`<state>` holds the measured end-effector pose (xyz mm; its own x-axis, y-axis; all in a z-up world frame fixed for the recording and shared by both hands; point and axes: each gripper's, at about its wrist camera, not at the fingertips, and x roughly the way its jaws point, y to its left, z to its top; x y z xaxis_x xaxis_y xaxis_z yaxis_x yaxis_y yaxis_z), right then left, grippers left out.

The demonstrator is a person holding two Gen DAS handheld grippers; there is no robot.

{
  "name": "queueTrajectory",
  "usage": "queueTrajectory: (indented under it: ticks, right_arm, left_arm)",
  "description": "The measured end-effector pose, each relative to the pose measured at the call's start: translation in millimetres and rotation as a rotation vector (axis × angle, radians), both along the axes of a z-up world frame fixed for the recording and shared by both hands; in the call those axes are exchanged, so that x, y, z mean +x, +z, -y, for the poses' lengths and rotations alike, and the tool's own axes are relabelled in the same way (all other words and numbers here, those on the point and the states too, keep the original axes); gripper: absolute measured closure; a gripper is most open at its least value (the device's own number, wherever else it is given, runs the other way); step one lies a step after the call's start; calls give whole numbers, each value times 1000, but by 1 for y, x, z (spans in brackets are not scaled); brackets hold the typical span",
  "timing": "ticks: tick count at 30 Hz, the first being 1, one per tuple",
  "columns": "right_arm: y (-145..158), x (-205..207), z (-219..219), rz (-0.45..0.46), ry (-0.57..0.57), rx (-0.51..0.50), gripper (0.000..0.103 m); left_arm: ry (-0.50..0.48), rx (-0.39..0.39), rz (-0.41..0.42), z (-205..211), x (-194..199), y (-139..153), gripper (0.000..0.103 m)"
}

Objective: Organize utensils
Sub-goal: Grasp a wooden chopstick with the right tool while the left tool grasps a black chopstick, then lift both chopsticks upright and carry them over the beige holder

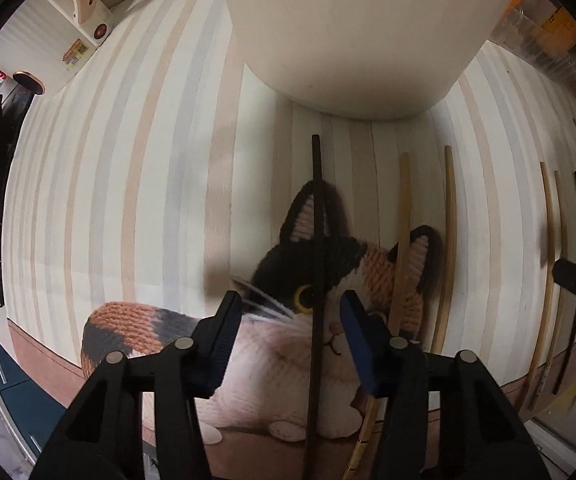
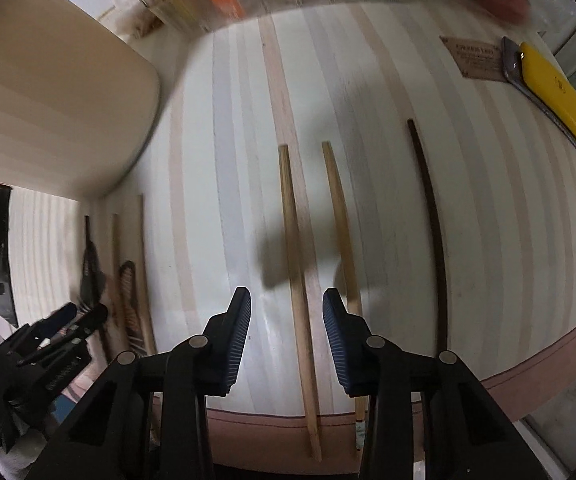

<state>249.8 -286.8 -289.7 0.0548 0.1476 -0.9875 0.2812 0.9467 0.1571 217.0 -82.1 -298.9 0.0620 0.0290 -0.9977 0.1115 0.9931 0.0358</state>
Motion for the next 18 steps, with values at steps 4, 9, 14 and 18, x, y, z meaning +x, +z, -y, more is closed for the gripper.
queueTrajectory:
  ticks: [4,9,14,18]
  right_arm:
    - [-8,-1,-7,-24,31,-27,63]
    - [-16,-3,-24,-33,97,-119,64]
    - [-20,-9,-40,-33,127,-188,88]
    - [-24,-11,-47,-32,115,-174,95]
  left_arm:
    - [-5,-13,3,1,0,1,63]
    - [-19,-28,11,6,0,3,76]
    - [-22,-25,19,17,1,1,97]
    - [0,-20,14,11,1,1,98]
